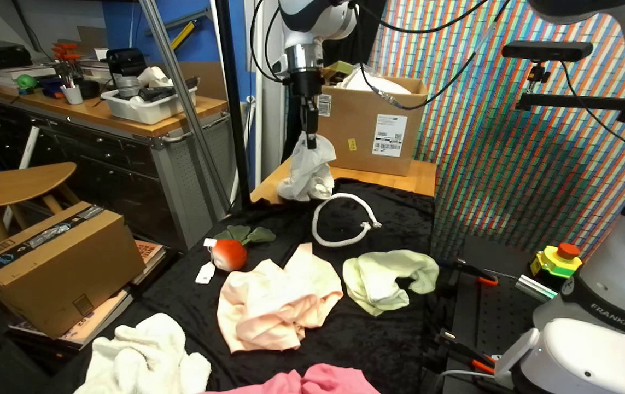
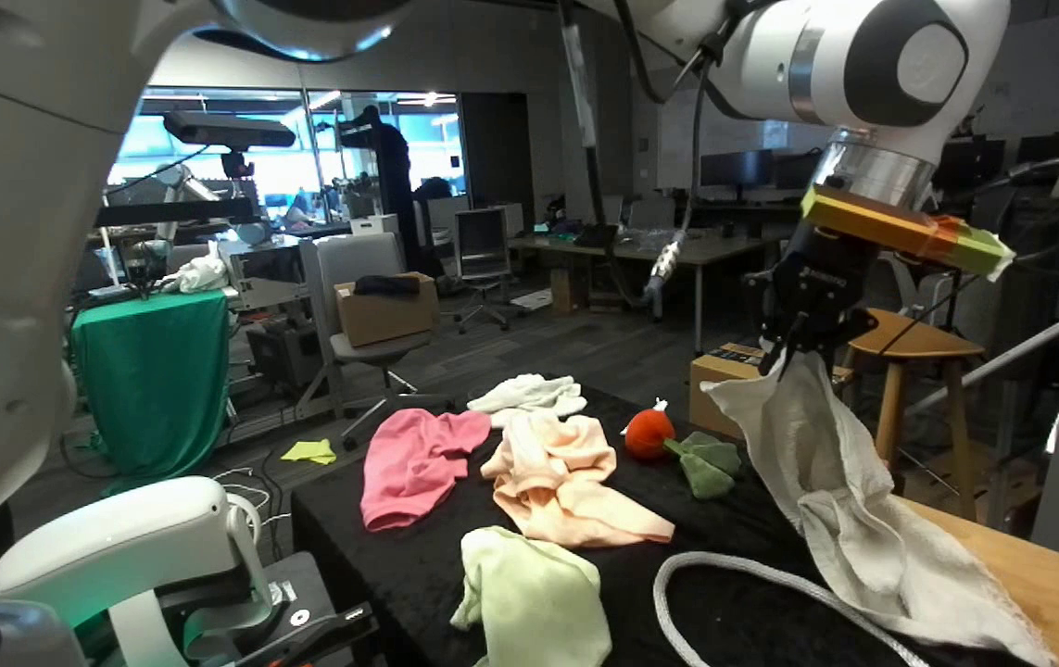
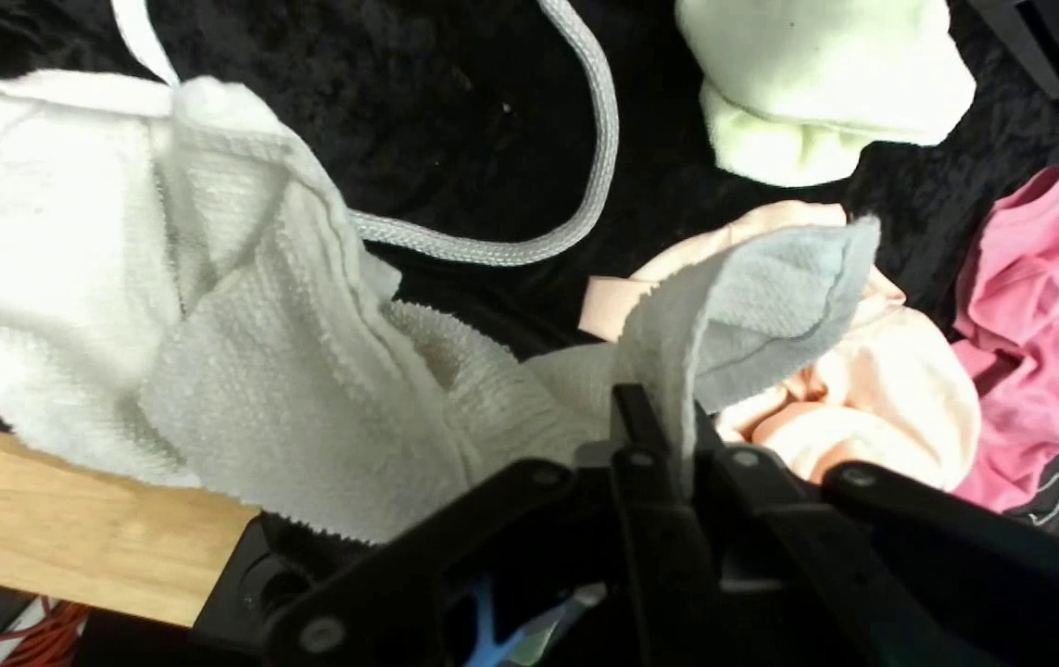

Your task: Pile up the things on the table

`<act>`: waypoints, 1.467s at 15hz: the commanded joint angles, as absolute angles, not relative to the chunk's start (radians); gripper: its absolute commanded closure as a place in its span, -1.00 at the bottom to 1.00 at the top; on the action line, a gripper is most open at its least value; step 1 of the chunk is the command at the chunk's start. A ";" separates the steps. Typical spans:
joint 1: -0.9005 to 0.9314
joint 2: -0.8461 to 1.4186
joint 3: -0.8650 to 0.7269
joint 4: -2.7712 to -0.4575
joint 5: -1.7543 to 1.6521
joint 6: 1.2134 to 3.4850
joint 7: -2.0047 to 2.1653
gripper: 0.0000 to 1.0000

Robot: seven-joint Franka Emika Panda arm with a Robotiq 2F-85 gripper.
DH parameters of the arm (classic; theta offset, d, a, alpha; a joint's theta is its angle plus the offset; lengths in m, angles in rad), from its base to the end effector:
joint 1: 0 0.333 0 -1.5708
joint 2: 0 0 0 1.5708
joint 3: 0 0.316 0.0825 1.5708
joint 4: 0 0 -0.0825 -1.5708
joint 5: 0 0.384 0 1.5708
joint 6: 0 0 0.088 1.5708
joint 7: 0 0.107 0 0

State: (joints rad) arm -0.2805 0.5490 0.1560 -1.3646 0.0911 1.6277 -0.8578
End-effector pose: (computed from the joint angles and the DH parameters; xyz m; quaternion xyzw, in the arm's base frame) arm 0.6722 -0.0945 0.3853 -0.9260 -0.3402 0.0818 0.1416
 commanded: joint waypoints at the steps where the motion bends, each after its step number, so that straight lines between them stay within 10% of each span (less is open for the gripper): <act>1: -0.259 0.308 0.108 -1.601 0.139 1.724 -0.878 0.85; 22: -0.009 -0.407 0.013 -1.997 0.059 1.798 -0.441 0.87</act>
